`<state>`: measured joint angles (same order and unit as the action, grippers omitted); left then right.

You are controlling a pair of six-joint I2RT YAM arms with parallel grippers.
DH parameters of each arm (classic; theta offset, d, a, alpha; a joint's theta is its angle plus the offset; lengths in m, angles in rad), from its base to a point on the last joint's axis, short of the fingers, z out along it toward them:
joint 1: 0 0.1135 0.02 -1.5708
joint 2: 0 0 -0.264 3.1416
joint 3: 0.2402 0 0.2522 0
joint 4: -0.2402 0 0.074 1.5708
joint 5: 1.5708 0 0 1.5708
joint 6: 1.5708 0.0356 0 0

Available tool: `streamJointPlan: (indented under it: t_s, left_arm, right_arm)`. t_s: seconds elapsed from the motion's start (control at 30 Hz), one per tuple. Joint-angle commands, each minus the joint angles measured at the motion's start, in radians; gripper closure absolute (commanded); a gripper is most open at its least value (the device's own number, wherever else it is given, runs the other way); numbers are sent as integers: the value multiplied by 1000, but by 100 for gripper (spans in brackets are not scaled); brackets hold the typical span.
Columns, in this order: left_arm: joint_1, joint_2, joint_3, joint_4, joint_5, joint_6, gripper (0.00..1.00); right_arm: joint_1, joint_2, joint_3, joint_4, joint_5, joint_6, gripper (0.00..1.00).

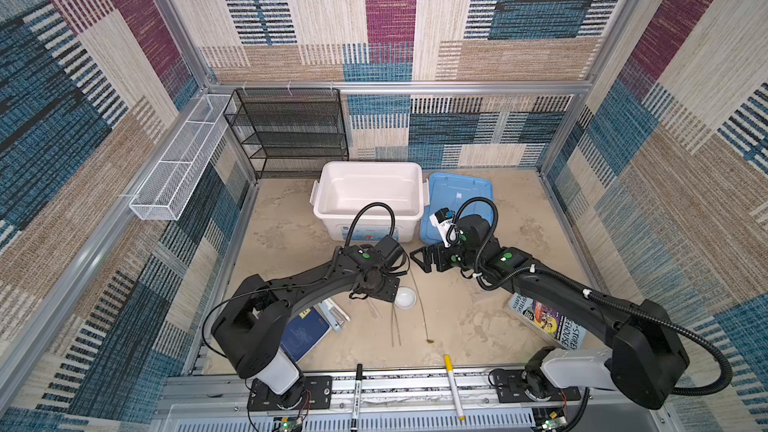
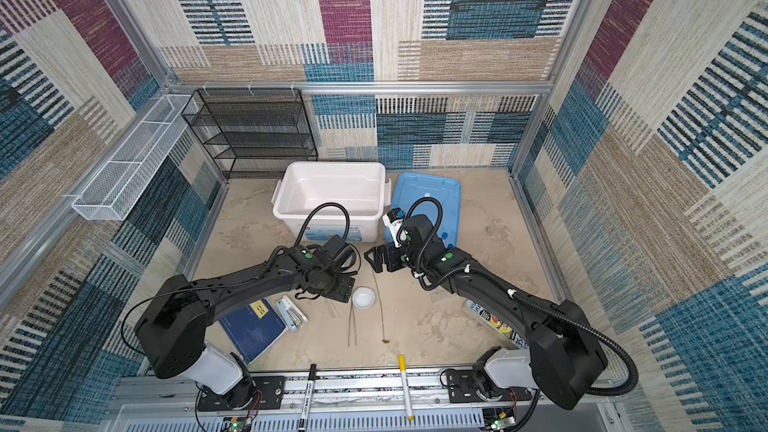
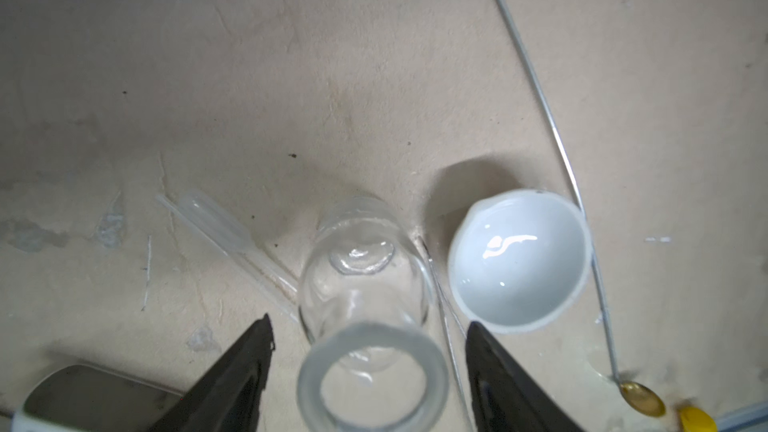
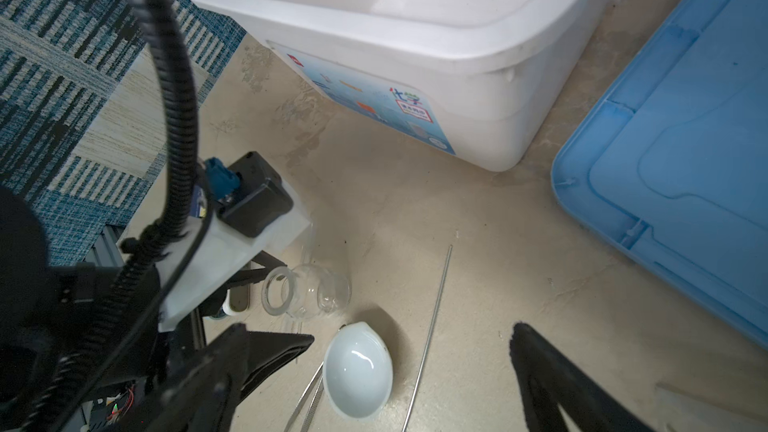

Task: Organize the chemistry lab equipment
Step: 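Move the left gripper down to the clear glass beaker while the right gripper withdraws, then close the left gripper around the clear glass beaker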

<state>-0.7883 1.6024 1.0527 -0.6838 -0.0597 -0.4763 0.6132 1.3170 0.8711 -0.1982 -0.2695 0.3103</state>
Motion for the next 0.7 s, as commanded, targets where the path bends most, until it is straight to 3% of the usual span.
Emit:
streamJointPlan:
  t_s: [0.0,0.67]
  left_arm:
    - [-2,24,18,12,-40,-11,28]
    - [0,80,37,34,-64,-19,43]
  right_arm:
    - [0,-5,-2,43,-9,2,1]
    - [2,-35,4,15,16,3,1]
